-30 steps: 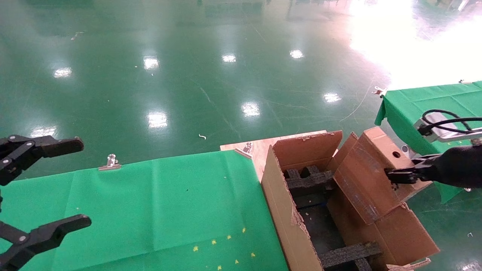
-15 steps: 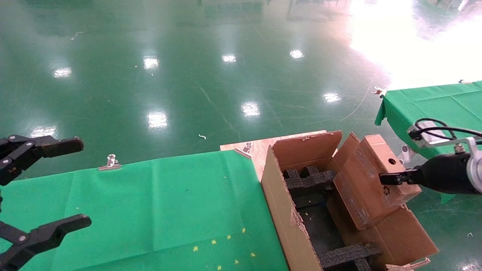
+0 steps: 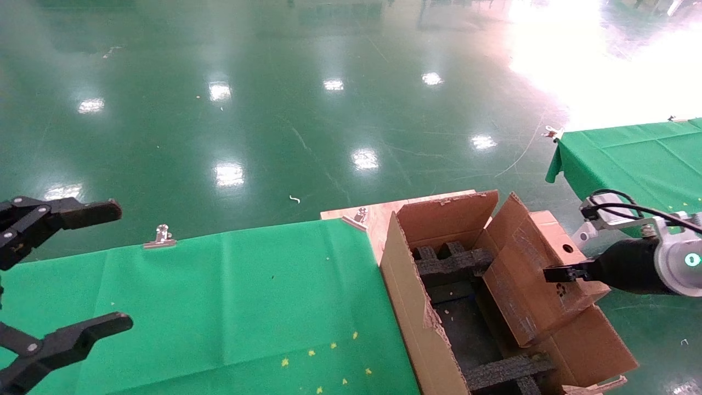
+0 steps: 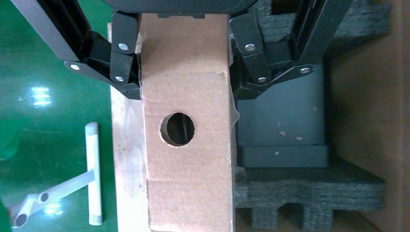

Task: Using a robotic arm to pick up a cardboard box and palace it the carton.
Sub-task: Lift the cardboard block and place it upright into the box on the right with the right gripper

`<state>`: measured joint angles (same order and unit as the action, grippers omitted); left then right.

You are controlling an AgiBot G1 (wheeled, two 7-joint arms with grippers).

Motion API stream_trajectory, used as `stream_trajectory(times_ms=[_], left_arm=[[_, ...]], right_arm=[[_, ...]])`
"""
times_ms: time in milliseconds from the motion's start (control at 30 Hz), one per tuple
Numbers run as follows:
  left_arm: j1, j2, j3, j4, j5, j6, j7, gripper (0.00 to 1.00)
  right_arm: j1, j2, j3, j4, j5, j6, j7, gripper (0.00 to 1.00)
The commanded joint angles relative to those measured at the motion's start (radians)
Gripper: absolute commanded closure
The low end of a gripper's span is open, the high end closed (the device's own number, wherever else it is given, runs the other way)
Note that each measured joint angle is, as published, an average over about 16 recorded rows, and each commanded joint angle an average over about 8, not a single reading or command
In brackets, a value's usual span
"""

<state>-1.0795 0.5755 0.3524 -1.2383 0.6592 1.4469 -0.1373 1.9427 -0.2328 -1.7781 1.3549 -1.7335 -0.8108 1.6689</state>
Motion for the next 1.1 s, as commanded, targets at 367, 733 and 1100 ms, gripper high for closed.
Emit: stream_trajectory(times_ms=[367,733,1100], left_arm=[[0.000,0.000,0.000,0.000,0.000,0.000,0.000,0.00],[0.000,0.000,0.000,0.000,0.000,0.000,0.000,0.00],[0.000,0.000,0.000,0.000,0.000,0.000,0.000,0.00]], right_arm=[[-0.046,-0.051,-0.026,0.001,-0.085,0.055,0.098,1.00],[-0.071,-0.094,-0.044,0.000,-0.153,0.052,0.167,1.00],[-0.113,-0.128,-0.060,-0.002,-0.228,0.077,0.264,1.00]])
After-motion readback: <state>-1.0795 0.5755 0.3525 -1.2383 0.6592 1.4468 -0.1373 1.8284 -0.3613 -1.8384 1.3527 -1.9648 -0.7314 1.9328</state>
